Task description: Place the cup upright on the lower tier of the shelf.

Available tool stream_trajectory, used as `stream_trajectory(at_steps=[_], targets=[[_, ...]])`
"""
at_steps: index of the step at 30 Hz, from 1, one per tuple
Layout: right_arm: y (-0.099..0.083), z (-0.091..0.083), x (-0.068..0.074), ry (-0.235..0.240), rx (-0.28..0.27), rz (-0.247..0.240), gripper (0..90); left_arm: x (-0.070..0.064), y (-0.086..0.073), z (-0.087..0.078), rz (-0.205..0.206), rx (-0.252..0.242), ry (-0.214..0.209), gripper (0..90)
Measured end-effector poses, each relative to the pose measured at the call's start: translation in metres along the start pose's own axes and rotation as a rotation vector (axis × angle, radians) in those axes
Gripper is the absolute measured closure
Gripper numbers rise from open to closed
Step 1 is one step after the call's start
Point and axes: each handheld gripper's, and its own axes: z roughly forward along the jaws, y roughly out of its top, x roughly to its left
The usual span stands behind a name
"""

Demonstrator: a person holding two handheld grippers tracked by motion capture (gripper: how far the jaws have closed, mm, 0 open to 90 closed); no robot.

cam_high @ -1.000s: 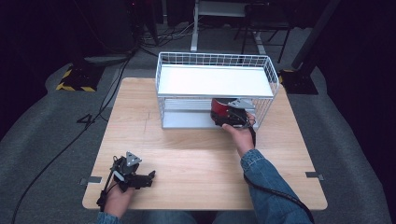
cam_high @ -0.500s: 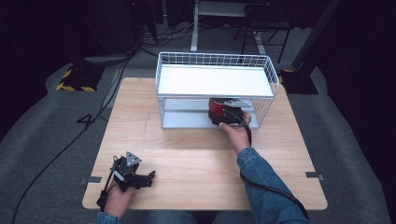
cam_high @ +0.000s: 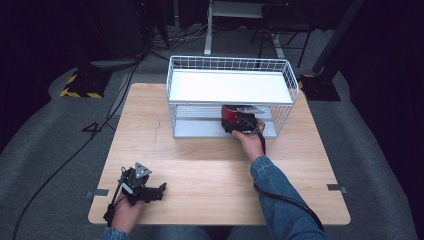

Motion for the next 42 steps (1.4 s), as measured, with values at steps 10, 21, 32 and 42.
stream_trajectory(at_steps=[10,21,32,42], targets=[[0.001,-0.001,-0.002,0.029,0.027,-0.013,14.2,0.000,0.000,0.000,0.001,-0.001,0.000,0.0],[0.002,-0.013,-0.005,0.055,0.011,-0.025,13.7,0.000,0.000,0.000,0.001,0.000,0.000,0.0],[-0.001,-0.059,-0.008,0.092,0.020,-0.018,9.9,0.000,0.000,0.000,0.001,0.000,0.000,0.0],[0.002,-0.105,-0.007,0.147,0.003,-0.020,10.0,0.000,-0.001,-0.001,0.002,0.003,0.000,0.1]])
